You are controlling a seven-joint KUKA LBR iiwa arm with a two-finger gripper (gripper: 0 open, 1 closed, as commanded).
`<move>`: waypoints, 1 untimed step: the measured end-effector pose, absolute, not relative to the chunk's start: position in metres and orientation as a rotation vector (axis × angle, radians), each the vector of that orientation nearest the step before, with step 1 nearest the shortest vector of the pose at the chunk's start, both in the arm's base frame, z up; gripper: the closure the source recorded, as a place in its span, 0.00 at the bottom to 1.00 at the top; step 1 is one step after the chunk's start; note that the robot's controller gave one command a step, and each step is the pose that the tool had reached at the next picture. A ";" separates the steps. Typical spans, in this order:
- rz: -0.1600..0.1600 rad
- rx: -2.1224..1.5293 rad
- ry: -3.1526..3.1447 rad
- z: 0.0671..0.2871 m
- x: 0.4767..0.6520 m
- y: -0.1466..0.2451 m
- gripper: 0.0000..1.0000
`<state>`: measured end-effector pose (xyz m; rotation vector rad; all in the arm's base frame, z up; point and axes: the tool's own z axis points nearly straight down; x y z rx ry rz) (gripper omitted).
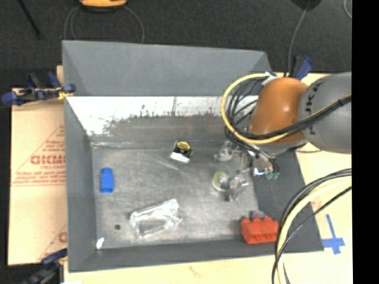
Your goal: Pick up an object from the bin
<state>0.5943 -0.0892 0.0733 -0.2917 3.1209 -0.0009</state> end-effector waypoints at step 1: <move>-0.004 -0.289 3.105 0.077 0.597 -0.088 1.00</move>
Offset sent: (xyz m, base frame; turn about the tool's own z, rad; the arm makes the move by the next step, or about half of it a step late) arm 0.0000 0.0000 0.0000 0.0000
